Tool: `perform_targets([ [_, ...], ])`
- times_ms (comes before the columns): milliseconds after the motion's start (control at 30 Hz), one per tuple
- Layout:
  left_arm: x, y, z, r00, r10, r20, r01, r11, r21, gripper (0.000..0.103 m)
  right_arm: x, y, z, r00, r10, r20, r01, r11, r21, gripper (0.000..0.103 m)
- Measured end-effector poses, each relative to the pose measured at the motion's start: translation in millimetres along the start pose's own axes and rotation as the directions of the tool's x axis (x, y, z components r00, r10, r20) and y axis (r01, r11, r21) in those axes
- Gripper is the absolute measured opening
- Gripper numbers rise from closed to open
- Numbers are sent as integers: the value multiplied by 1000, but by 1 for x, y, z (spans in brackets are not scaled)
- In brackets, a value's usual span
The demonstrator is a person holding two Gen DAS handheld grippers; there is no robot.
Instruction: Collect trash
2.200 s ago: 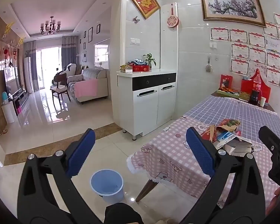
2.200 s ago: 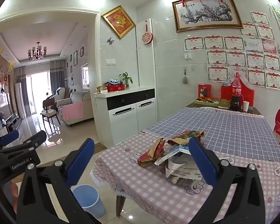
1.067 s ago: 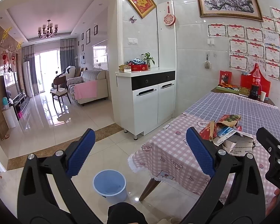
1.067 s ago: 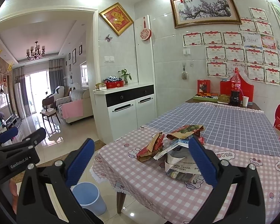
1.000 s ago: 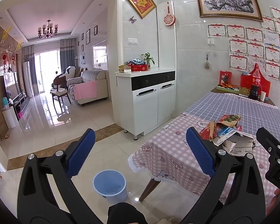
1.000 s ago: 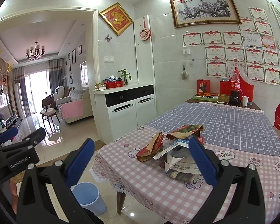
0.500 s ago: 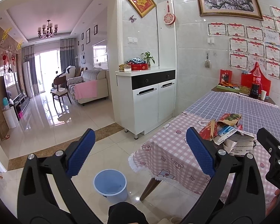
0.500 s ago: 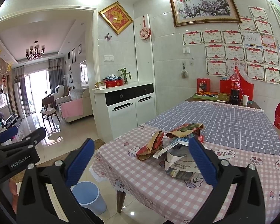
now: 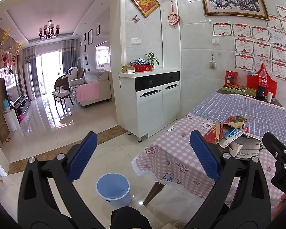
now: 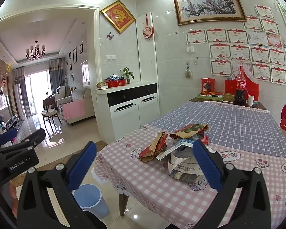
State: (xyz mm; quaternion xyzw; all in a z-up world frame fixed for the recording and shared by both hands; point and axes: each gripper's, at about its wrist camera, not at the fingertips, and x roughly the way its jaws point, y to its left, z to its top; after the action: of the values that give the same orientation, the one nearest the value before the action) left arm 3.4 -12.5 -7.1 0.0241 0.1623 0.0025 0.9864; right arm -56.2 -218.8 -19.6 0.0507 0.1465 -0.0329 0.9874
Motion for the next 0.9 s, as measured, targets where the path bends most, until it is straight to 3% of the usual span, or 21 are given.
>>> perform_targets([
  [900, 8, 0, -1, 1000, 13, -18, -13, 1000, 3, 96, 11, -3, -2, 999, 21, -48, -20, 1000, 16, 99],
])
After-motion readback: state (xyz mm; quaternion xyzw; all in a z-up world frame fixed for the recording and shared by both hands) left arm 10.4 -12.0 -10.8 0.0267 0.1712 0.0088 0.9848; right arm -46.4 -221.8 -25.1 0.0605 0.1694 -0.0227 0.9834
